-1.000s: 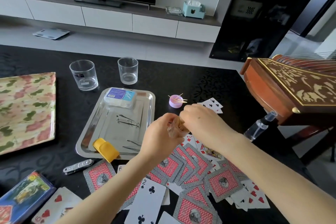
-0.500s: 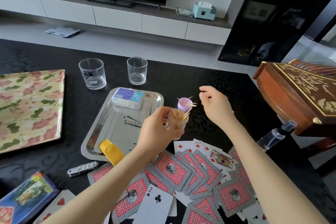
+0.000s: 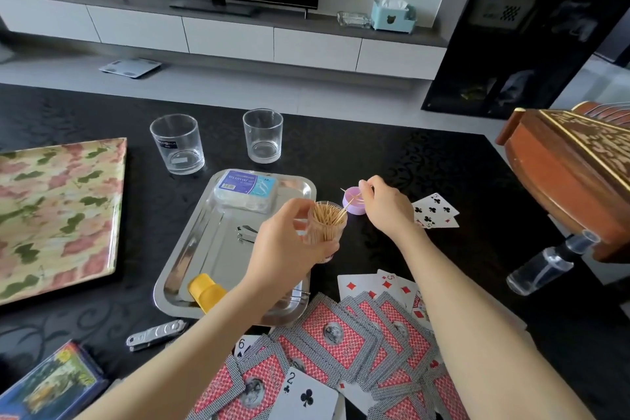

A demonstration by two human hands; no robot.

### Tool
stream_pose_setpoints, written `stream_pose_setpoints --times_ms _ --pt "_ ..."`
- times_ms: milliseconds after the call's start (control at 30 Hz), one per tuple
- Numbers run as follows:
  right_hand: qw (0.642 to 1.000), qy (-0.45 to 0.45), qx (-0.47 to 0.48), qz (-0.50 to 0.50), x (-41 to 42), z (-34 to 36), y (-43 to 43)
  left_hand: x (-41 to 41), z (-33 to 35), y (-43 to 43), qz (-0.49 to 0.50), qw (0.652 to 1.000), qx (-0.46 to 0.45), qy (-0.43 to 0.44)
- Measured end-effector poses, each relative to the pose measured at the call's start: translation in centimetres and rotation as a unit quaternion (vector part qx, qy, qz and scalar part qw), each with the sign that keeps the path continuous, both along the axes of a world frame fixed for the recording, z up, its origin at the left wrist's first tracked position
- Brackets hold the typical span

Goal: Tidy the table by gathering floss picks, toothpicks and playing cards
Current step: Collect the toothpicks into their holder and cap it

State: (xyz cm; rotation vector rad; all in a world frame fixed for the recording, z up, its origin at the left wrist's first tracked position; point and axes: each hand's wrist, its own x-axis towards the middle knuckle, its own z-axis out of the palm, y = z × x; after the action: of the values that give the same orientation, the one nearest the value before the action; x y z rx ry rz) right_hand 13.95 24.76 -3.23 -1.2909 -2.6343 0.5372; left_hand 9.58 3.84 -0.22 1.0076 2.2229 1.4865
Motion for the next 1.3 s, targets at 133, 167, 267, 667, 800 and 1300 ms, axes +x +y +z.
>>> stream_pose_setpoints --times_ms 133,167,267,667,800,1300 --pt "0.997 0.081 -0.001 0.004 0.5 -0.6 -0.4 0.1 0.1 0.0 -0.001 1.000 -0.001 -0.001" --pt "0.994 0.106 -0.005 0.006 0.7 -0.8 -0.5 0.1 0.1 0.0 -0.002 1.000 -0.001 -0.002" --pt "0.986 0.166 -0.017 0.003 1.4 -1.0 -0.8 0.2 0.2 0.0 -0.004 1.000 0.001 -0.005" --pt "0.950 0.311 0.013 0.036 7.0 5.5 -4.8 1.8 -0.2 0.4 -0.007 0.999 -0.016 -0.035" --pt "0.951 0.272 0.004 0.145 8.2 8.0 -8.1 2.3 -0.2 0.6 -0.010 1.000 -0.015 -0.015" --pt "0.959 0.247 -0.085 0.108 7.0 8.1 -8.1 2.7 -0.3 0.4 0.004 1.000 -0.004 -0.003"
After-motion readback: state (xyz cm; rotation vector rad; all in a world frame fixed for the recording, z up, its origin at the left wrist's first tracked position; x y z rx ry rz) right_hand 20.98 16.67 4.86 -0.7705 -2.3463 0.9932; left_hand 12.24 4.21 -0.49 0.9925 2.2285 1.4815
